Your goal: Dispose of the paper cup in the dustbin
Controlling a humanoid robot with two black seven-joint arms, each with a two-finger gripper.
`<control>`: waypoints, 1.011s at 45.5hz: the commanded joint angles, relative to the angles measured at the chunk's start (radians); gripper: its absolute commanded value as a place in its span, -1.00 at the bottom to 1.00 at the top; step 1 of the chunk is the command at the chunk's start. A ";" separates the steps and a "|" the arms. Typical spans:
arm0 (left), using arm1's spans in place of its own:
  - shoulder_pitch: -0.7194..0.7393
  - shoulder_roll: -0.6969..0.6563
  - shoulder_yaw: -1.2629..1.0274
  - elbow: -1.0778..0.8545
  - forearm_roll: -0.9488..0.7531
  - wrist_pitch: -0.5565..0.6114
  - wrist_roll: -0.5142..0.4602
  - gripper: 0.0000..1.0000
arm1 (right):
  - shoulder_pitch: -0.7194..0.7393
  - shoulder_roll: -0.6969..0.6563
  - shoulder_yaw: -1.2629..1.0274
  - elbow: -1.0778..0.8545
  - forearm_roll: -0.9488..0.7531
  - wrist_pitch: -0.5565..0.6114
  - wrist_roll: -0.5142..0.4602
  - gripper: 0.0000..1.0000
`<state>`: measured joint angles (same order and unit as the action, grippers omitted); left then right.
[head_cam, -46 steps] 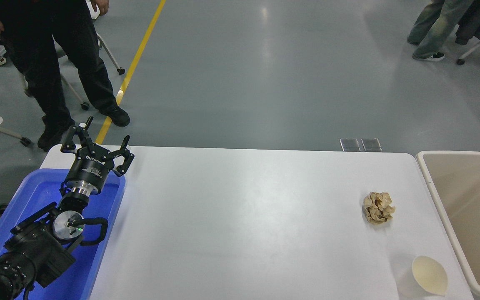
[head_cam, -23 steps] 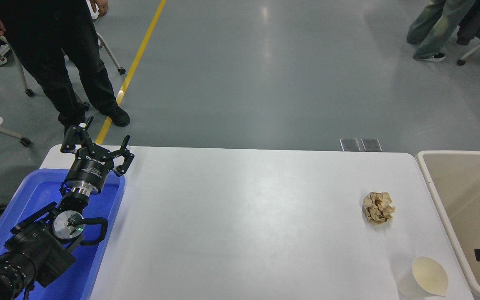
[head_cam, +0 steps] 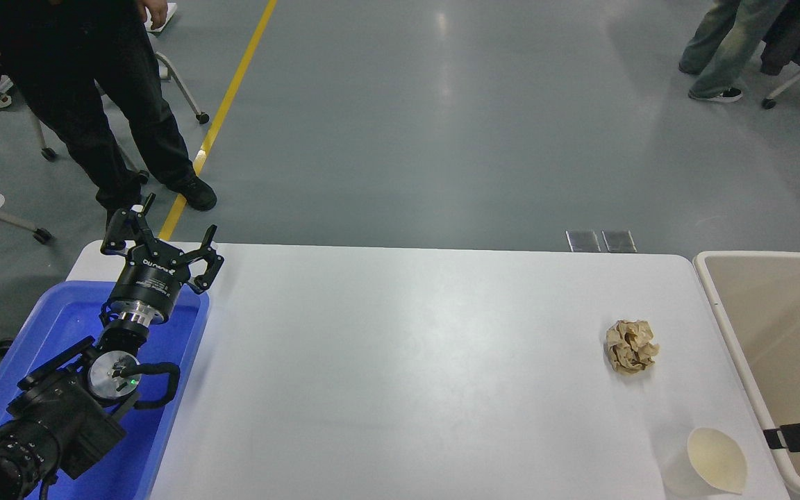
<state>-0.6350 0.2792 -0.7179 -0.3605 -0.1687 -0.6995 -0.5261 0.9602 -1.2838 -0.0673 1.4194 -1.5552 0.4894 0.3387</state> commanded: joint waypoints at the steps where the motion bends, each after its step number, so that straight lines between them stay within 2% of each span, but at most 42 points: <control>1: 0.000 0.000 0.000 0.000 0.000 0.002 0.000 1.00 | 0.048 0.083 -0.055 -0.037 0.030 -0.003 -0.006 0.99; 20: 0.000 0.000 0.000 0.000 0.000 0.005 0.000 1.00 | -0.038 0.144 -0.046 -0.122 0.029 -0.032 -0.009 0.99; 46: 0.000 0.000 0.000 0.000 0.000 0.006 0.000 1.00 | -0.149 0.192 -0.059 -0.198 0.035 -0.167 -0.004 0.99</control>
<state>-0.6351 0.2792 -0.7179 -0.3605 -0.1687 -0.6937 -0.5261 0.8508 -1.1126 -0.1238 1.2456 -1.5245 0.3766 0.3346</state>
